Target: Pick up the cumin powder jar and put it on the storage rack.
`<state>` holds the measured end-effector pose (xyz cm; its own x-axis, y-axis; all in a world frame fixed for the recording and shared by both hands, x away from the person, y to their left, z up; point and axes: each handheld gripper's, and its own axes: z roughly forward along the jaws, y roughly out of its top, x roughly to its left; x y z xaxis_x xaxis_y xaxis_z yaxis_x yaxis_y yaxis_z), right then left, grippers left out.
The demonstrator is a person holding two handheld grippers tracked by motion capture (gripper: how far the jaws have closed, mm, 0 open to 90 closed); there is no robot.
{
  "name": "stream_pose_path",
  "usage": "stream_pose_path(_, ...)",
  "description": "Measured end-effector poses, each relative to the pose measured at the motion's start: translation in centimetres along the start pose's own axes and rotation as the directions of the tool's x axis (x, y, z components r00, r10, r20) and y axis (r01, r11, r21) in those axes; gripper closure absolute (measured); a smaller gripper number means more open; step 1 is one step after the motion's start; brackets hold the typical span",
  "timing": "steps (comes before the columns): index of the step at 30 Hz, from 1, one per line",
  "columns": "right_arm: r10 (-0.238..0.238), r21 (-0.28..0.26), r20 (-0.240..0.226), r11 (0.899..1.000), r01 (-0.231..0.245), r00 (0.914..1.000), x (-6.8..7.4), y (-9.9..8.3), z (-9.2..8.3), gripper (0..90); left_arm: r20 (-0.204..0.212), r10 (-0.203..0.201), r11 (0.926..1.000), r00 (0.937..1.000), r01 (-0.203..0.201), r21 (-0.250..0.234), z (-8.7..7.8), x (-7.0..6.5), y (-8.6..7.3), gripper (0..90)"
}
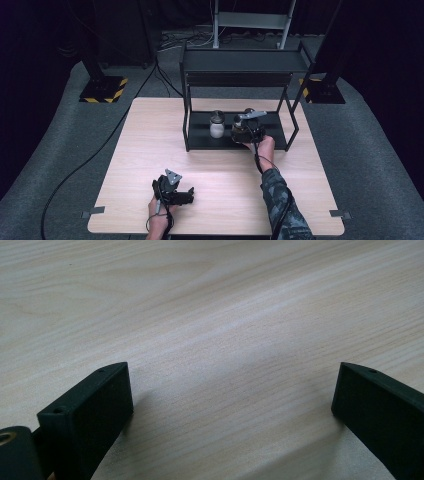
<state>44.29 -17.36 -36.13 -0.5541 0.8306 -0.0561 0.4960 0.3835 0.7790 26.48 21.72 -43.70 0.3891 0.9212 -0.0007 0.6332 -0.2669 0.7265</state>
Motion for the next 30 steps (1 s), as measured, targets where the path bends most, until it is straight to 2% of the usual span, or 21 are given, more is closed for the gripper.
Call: stream_pose_path(30, -0.008, 0.003, -0.01, 1.0, 0.008, 0.9999, -0.5, 0.1, 1.7, 30.2, 0.002, 0.0, 1.0, 1.0, 0.0, 0.001, 0.0, 0.1, 0.0, 2.7)
